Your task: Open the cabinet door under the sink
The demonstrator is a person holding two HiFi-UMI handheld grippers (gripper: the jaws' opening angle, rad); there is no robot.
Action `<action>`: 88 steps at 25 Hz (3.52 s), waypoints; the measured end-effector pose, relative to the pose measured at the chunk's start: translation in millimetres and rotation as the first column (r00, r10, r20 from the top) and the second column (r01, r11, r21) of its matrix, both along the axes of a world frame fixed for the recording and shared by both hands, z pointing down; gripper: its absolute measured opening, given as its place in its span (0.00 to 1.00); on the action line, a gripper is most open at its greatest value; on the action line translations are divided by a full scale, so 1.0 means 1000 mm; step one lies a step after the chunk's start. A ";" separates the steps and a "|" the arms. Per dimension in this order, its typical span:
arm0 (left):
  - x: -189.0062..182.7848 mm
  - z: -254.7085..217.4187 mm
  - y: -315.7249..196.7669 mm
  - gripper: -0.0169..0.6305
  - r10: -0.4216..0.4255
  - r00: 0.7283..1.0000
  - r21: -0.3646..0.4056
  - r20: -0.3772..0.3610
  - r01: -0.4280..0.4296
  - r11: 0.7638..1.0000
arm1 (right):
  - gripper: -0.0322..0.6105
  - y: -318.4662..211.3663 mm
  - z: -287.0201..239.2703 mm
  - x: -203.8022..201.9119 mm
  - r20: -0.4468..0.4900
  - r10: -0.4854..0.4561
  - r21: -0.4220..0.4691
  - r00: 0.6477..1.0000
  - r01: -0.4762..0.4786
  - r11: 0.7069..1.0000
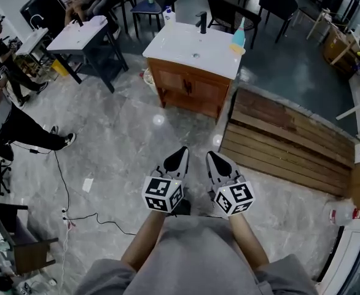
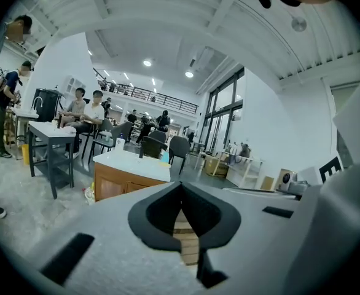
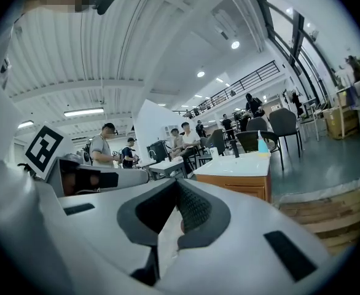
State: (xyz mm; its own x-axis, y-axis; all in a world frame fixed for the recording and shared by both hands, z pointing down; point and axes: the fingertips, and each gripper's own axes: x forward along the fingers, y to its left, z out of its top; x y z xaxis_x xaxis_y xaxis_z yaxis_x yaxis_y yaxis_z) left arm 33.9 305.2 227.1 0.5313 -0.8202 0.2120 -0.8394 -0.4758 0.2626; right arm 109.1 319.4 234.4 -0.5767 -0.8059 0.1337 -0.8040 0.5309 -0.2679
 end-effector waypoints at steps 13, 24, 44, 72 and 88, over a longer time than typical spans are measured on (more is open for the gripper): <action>-0.056 0.016 -0.073 0.04 0.038 0.999 -0.048 -0.028 -0.039 0.998 | 0.07 -0.069 0.011 -0.053 -0.052 0.043 -0.048 0.998 -0.046 0.998; -0.058 0.038 -0.113 0.04 0.084 0.996 -0.063 0.025 -0.082 0.995 | 0.07 -0.105 0.024 -0.056 -0.086 0.079 -0.066 0.993 -0.085 0.994; -0.021 0.099 -0.288 0.04 0.034 0.997 -0.193 0.073 -0.019 0.981 | 0.07 -0.287 0.083 -0.012 -0.055 0.010 -0.196 0.998 -0.020 0.980; -0.021 0.201 -0.430 0.04 0.135 0.972 -0.240 0.195 -0.086 0.967 | 0.07 -0.443 0.188 -0.026 -0.022 -0.002 -0.278 1.000 -0.004 0.961; -0.038 0.302 -0.477 0.04 0.251 0.935 -0.236 0.251 -0.192 0.953 | 0.07 -0.489 0.290 -0.050 -0.034 0.059 -0.321 0.998 -0.067 0.945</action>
